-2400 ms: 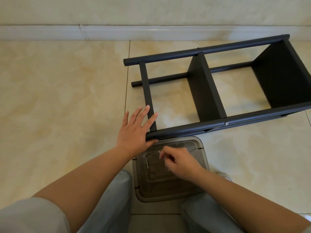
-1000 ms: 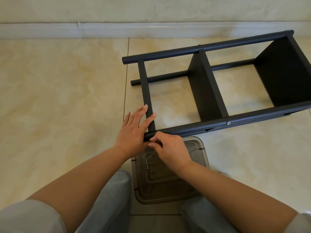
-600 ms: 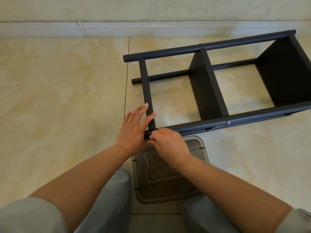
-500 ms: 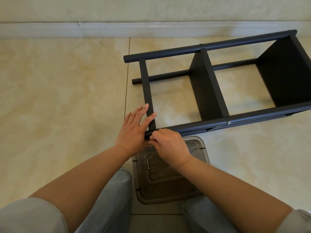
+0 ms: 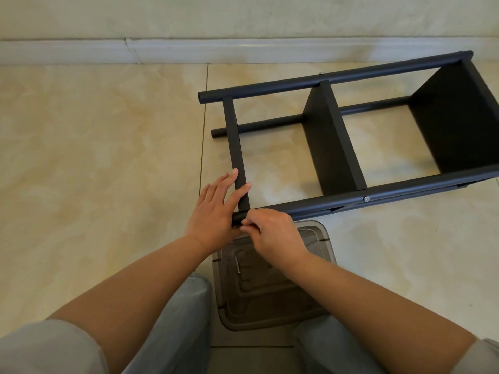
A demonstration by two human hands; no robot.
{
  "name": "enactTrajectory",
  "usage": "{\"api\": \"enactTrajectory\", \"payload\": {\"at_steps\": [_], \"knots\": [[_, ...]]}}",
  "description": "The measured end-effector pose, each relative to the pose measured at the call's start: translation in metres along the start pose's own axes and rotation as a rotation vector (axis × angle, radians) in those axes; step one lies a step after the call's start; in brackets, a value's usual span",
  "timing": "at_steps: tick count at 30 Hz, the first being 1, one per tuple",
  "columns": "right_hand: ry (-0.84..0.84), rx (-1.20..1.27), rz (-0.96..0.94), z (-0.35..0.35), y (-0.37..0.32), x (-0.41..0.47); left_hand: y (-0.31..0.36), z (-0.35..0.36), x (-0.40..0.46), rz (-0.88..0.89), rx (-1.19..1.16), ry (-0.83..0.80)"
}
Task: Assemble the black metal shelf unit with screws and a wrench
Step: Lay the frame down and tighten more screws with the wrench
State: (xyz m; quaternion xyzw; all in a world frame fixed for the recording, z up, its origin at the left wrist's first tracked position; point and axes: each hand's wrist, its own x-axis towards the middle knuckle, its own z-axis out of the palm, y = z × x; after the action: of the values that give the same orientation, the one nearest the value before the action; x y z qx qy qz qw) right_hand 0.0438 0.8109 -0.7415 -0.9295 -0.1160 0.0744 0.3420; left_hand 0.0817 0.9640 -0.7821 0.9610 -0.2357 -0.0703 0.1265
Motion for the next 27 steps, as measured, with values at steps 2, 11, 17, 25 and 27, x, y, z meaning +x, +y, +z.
{"api": "enactTrajectory", "payload": {"at_steps": [2, 11, 17, 25, 27], "knots": [[-0.025, 0.039, 0.099, -0.003, -0.004, 0.006, 0.001, -0.001, 0.000, -0.001, 0.012, -0.006], [0.048, -0.329, -0.223, 0.001, 0.006, 0.005, 0.003, -0.005, 0.000, -0.013, 0.007, -0.034], [0.148, -0.449, -0.231, -0.003, 0.011, 0.015, 0.007, -0.010, 0.002, -0.039, 0.029, -0.078], [0.086, -0.423, -0.260, -0.011, 0.022, 0.015, 0.003, -0.017, 0.004, -0.002, 0.005, -0.169], [0.088, -0.356, -0.362, -0.012, 0.031, -0.001, 0.002, -0.020, 0.005, 0.006, -0.008, -0.190]]}}
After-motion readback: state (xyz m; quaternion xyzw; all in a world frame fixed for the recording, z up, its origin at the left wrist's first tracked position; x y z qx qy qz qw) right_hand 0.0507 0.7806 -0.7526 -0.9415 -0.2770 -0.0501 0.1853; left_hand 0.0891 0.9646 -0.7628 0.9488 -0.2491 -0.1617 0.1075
